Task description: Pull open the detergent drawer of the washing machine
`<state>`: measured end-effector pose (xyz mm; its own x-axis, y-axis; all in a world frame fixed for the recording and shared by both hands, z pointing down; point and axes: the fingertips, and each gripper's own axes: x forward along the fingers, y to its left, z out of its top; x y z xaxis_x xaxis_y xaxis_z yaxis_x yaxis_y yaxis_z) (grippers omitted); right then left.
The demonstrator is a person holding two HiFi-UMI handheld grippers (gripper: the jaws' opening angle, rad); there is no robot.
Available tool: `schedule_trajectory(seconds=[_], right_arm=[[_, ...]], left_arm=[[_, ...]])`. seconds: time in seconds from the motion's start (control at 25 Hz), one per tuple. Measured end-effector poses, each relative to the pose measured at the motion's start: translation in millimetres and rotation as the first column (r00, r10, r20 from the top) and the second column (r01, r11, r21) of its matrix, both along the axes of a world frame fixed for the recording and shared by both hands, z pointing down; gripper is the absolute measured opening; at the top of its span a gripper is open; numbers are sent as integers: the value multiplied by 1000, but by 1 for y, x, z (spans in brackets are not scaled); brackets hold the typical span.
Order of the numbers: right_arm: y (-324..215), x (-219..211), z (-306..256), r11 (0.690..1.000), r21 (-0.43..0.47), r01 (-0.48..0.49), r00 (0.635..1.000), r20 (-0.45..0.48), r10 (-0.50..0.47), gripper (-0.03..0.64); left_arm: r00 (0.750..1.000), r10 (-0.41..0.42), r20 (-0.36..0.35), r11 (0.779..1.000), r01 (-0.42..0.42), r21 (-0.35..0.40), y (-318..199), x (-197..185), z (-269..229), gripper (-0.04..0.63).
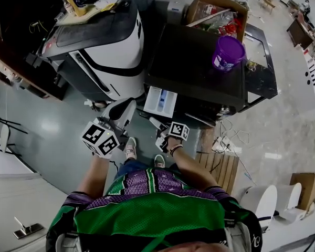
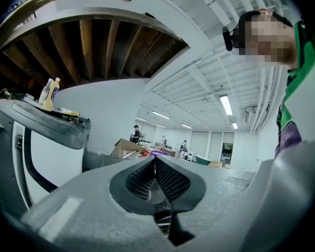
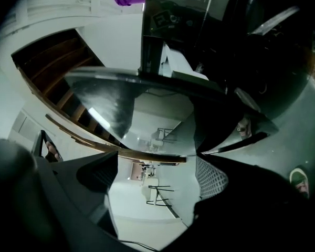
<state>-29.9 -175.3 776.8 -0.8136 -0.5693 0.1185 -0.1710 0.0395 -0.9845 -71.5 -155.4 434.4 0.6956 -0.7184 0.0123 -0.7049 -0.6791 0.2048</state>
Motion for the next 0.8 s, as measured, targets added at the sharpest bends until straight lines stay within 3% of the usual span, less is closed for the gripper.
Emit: schedule_trajectory(seconds=[0.56, 0.8], right_arm=[[29, 60, 3, 997, 57, 53, 973, -229, -39, 453], [19, 101, -7, 993, 54, -101, 959, -262, 112, 453]], left_arm=[[995, 96, -17, 995, -95, 31, -32, 13, -20, 17], [986, 163, -35, 986, -162, 26, -51, 14, -26, 18]])
